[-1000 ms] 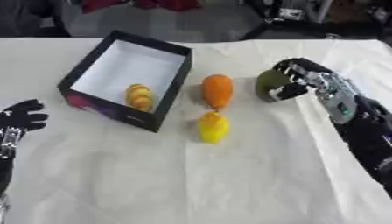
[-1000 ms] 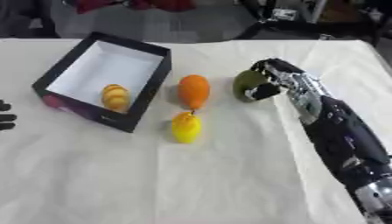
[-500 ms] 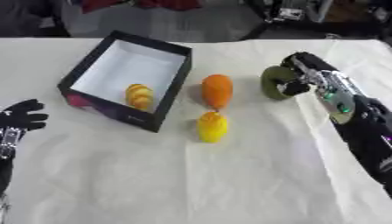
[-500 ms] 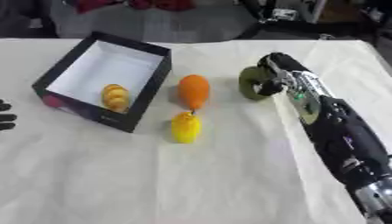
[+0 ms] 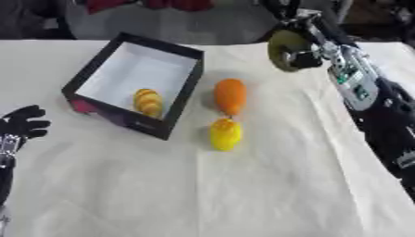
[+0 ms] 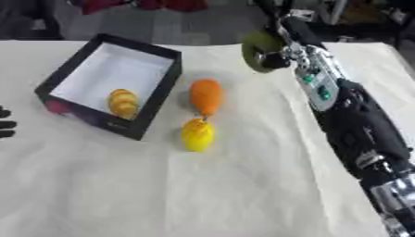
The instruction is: Pick up objects on the table and place them in the box.
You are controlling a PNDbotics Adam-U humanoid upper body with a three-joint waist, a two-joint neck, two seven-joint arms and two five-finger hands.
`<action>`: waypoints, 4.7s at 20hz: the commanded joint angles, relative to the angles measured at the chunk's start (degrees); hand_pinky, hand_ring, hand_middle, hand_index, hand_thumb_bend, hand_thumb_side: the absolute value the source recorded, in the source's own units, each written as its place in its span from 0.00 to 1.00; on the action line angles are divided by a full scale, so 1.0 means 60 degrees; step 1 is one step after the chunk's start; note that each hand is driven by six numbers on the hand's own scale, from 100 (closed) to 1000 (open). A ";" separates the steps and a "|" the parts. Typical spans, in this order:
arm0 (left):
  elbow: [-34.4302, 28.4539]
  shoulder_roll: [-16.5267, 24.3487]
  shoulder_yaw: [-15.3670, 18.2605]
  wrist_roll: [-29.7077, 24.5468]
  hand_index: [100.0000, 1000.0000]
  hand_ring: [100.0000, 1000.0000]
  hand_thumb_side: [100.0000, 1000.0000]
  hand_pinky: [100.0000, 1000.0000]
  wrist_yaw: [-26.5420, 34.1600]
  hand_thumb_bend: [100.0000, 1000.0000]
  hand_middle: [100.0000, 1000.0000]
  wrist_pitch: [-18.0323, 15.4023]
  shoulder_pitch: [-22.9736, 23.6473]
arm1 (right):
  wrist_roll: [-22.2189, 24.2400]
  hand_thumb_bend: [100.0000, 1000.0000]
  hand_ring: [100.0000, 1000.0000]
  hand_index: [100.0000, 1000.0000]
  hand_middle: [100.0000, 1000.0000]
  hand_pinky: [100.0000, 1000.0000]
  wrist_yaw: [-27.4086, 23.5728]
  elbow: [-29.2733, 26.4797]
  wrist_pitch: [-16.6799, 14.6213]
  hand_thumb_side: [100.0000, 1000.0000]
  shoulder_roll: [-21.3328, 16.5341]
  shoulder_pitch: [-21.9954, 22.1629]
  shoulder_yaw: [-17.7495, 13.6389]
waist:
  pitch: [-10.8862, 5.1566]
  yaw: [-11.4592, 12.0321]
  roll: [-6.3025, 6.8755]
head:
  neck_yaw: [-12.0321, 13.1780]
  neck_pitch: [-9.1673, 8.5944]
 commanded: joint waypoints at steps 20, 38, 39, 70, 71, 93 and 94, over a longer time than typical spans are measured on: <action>-0.0176 -0.0097 -0.0331 -0.0428 0.81 0.70 0.90 0.71 0.0091 0.34 0.70 -0.0074 -0.0479 | 0.0543 0.35 0.63 0.81 0.62 0.63 0.2284 0.3619 -0.1515 0.48 0.3695 -0.2139 0.0380 | 0.0122 0.0766 0.0289 | -0.0948 -0.0007; -0.0149 0.0017 -0.0094 -0.0223 0.81 0.70 0.90 0.71 0.0006 0.34 0.70 -0.0035 -0.0268 | 0.2116 0.33 0.76 0.94 0.80 0.72 0.0486 0.0630 -0.0910 0.49 0.1564 -0.1001 0.0458 | -0.0032 0.0225 0.0112 | -0.0548 -0.0007; -0.0149 0.0022 -0.0086 -0.0213 0.81 0.70 0.90 0.71 0.0000 0.34 0.70 -0.0034 -0.0263 | 0.2204 0.33 0.76 0.94 0.80 0.72 0.0382 0.0501 -0.0760 0.49 0.1389 -0.0844 0.0431 | -0.0036 0.0192 0.0110 | -0.0514 -0.0007; -0.0165 -0.0009 -0.0056 -0.0214 0.81 0.71 0.90 0.71 0.0043 0.34 0.70 -0.0042 -0.0253 | 0.1854 0.00 0.41 0.35 0.23 0.58 0.1562 0.1881 -0.0839 0.00 0.1232 -0.0349 0.0369 | -0.0057 0.0191 0.0241 | -0.0556 -0.0007; -0.0163 -0.0010 -0.0063 -0.0222 0.81 0.71 0.90 0.71 0.0048 0.34 0.70 -0.0042 -0.0252 | 0.1619 0.00 0.41 0.34 0.22 0.57 0.1436 0.1795 -0.0768 0.00 0.1258 -0.0452 0.0349 | -0.0065 0.0203 0.0237 | -0.0569 -0.0007; -0.0167 -0.0210 -0.0539 -0.0706 0.80 0.71 0.90 0.71 0.0239 0.34 0.70 -0.0112 -0.0669 | 0.1041 0.38 0.60 0.86 0.62 0.62 0.2348 0.3450 -0.0599 0.49 0.3701 -0.2617 0.0400 | 0.0124 0.1274 0.0231 | -0.1438 -0.0007; -0.0165 -0.0209 -0.0545 -0.0716 0.80 0.71 0.90 0.71 0.0242 0.34 0.70 -0.0111 -0.0667 | 0.0919 0.42 0.65 0.90 0.69 0.64 0.2443 0.3470 -0.0498 0.53 0.3706 -0.2596 0.0391 | 0.0128 0.1263 0.0228 | -0.1442 -0.0007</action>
